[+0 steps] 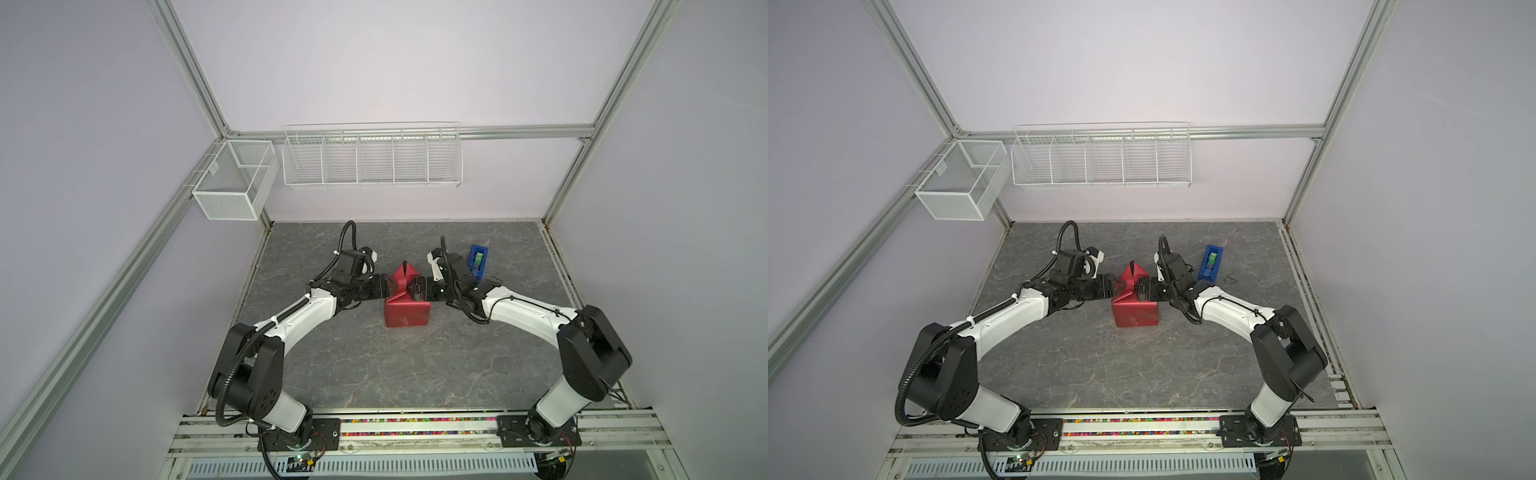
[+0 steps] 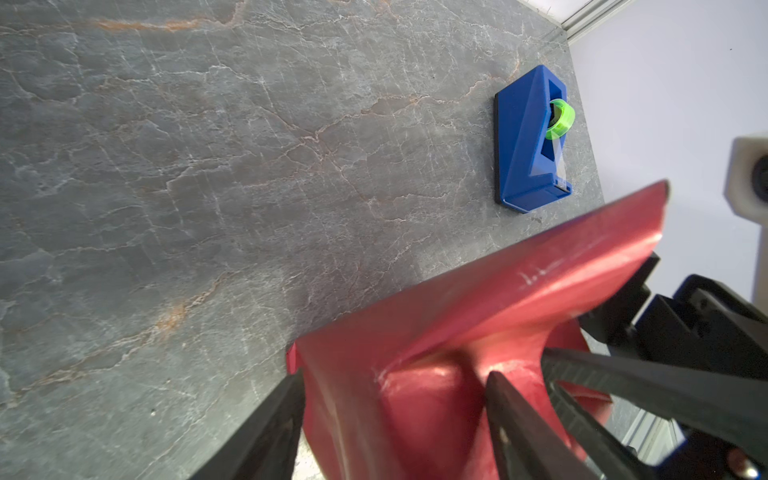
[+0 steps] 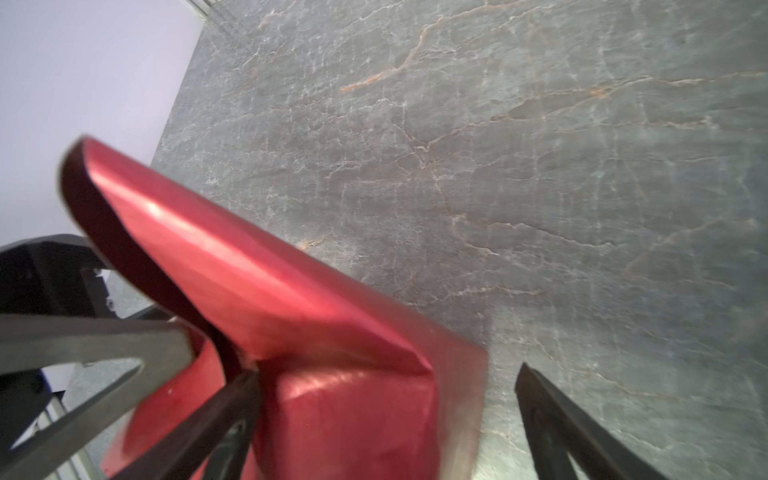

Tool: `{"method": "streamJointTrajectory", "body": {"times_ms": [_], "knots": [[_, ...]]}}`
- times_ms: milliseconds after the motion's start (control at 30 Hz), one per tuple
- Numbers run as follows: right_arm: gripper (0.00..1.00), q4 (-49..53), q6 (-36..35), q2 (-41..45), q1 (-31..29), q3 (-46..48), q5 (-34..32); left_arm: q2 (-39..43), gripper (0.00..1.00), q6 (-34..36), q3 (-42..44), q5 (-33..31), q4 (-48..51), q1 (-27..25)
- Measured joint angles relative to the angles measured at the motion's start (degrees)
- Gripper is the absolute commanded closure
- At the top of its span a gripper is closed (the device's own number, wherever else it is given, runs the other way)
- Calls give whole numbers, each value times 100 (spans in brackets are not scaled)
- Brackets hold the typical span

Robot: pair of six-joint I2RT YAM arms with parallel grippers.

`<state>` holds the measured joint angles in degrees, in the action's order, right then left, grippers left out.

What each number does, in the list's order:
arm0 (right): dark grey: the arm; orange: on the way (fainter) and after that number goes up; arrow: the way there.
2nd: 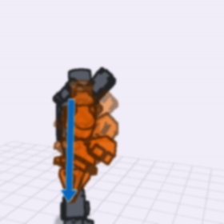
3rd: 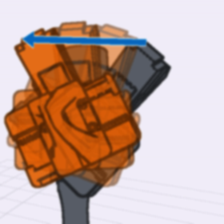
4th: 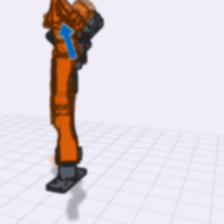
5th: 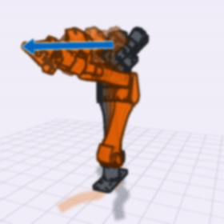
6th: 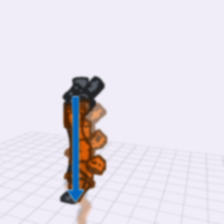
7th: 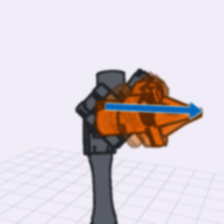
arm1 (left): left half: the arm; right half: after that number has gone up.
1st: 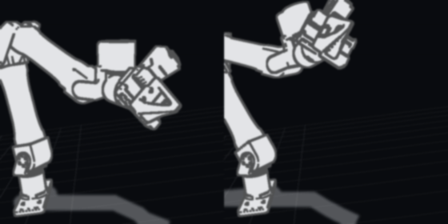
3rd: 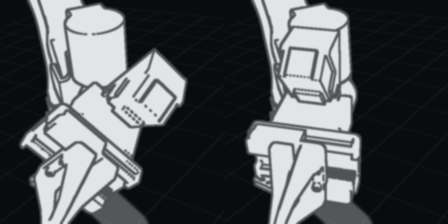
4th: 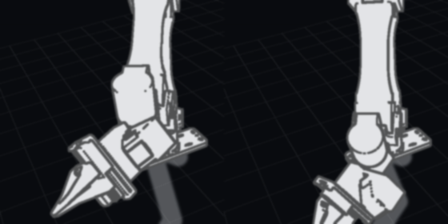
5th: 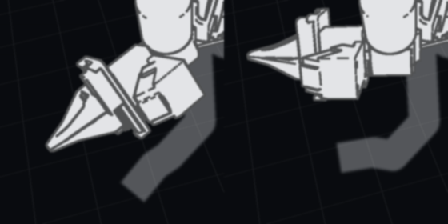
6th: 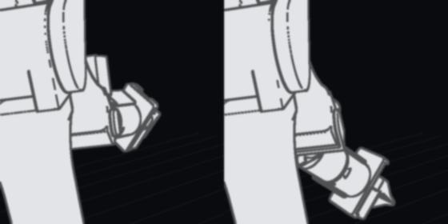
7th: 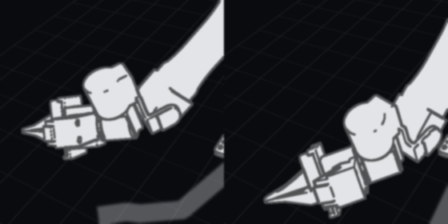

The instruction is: Wrap the gift box in paper

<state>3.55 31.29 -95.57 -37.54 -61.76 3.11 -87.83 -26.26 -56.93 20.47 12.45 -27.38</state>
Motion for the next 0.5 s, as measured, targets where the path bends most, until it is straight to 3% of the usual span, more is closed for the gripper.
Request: {"method": "streamJointTrajectory", "body": {"times_ms": [500], "knots": [[4,66,-20,-9,28,-24,197,-251,32,17,0,256,-83,-61]]}}
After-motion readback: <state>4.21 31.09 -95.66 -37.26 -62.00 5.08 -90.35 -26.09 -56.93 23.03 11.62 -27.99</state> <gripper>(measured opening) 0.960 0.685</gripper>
